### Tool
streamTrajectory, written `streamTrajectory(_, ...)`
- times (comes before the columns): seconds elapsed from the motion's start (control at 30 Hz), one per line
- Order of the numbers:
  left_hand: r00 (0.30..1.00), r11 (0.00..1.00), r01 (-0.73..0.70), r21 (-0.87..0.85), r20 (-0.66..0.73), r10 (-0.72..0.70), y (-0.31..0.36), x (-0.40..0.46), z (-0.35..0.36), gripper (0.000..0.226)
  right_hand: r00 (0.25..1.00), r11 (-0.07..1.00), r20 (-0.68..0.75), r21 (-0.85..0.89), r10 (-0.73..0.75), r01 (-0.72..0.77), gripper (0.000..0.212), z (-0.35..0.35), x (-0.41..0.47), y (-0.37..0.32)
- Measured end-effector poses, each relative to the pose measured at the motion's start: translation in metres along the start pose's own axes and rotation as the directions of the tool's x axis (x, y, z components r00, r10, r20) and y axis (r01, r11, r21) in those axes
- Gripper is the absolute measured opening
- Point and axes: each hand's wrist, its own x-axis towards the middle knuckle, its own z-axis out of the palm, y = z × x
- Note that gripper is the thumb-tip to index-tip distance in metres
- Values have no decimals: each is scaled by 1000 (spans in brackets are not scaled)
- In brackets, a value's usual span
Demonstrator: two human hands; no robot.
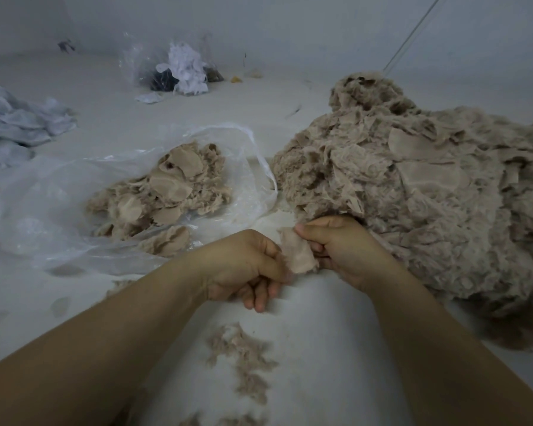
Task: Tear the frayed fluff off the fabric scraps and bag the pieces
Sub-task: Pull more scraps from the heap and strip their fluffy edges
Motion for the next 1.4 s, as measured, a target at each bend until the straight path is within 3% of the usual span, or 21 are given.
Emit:
streamTrajectory(0.1,1000,996,-10,-93,1,10,2,2,3,29,1000,1000,-4,-18,-19,18,45,0,-1,0)
streamTrajectory(0.2,993,993,-55,-101,-105,45,0,9,10,35,999,999,13,-16,-31,32,53,-1,-1,0)
streamTrajectory(0.33,985,998,-48,-50,-166,39,1,12,11,18,994,999,112,-52,-4,10,23,-3,-2,-3)
streamTrajectory(0.4,988,998,-42,-39,-149,36,5,10,8,14,994,997,107,-80,16,-8,34,-4,0,0)
streamTrajectory(0.53,961,975,-123,-186,-266,70,5,16,9,4,995,998,92,-51,47,-42,12,-3,0,-2)
streamTrajectory(0.63,935,915,-217,-340,-340,95,-3,23,13,12,995,998,83,-16,57,-56,20,-4,0,-3)
streamTrajectory(0.7,931,904,-251,-345,-341,129,-7,26,16,18,997,998,57,-10,61,-60,31,-3,0,-3)
streamTrajectory(0.83,921,892,-304,-336,-345,184,-11,24,16,10,997,997,27,-10,70,-70,27,0,-1,-5)
streamTrajectory(0.97,948,922,-242,-303,-278,157,-15,15,15,7,995,994,-54,79,82,-78,29,0,0,-5)
streamTrajectory(1.07,972,950,-177,-255,-197,128,-18,6,12,7,997,997,-28,31,76,-75,25,2,-1,-5)
streamTrajectory(1.2,997,989,-54,-136,-54,47,-21,-5,11,19,995,994,-65,93,70,-64,31,1,-2,-5)
streamTrajectory(1.3,992,992,-26,-126,-126,10,-17,-8,11,12,997,997,-6,31,74,-74,20,0,-4,-7)
streamTrajectory(1.4,961,984,-84,-155,-275,39,-11,0,7,40,997,997,33,-30,72,-71,8,2,-4,-8)
